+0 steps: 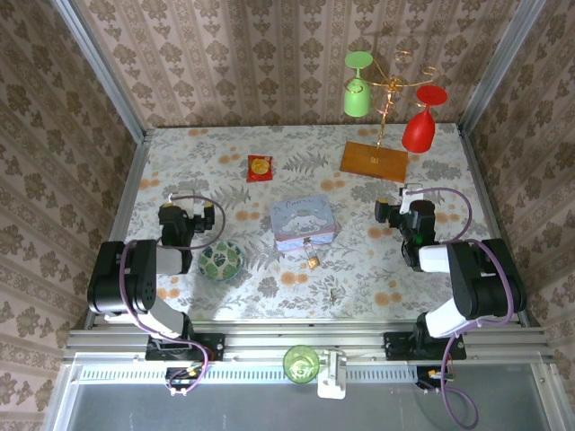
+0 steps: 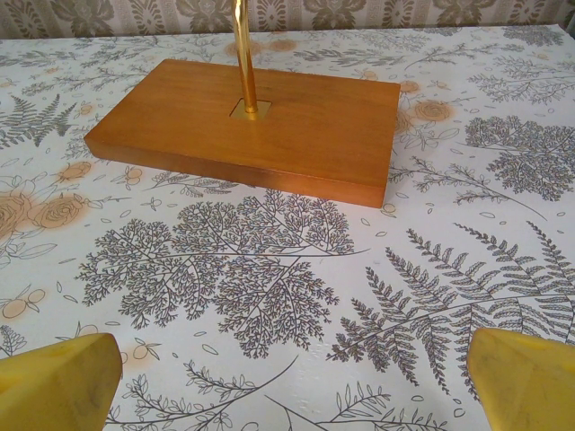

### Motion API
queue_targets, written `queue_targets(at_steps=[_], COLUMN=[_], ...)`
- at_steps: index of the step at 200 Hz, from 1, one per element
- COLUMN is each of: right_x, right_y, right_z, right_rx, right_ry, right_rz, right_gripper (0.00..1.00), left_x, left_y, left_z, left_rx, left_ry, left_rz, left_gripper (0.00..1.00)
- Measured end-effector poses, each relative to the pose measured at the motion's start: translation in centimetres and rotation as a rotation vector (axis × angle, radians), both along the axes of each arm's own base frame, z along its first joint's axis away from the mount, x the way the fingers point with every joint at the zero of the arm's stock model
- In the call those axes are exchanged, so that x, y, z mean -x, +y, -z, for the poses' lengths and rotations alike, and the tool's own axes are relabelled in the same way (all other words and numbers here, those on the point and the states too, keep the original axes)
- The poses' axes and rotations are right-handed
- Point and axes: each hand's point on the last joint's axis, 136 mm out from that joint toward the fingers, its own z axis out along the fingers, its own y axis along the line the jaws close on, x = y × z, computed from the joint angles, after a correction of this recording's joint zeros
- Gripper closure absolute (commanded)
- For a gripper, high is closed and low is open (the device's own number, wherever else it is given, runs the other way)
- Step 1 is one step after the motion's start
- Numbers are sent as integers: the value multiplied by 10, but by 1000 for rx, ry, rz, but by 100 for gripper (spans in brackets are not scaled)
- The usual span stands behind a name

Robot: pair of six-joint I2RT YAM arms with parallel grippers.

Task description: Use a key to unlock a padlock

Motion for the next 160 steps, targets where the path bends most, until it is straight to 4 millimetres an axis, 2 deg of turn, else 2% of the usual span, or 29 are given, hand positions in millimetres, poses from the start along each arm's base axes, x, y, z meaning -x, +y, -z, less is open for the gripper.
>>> queue_targets(at_steps=[129,148,160], right_x=[0,-2,-4], right_y=[0,0,0], right_z=[0,0,-9], right_rx=[0,0,0], right_ry=[0,34,44], right_rz=[0,1,1], right_gripper=[0,0,0], left_x=[0,3,4], left_y=[1,4,7], left_z=[0,-5,-17], left_rx=[-1,-5,-3], left_ry=[0,12,18], left_rz=[-3,-21,-43], left_gripper=[0,0,0])
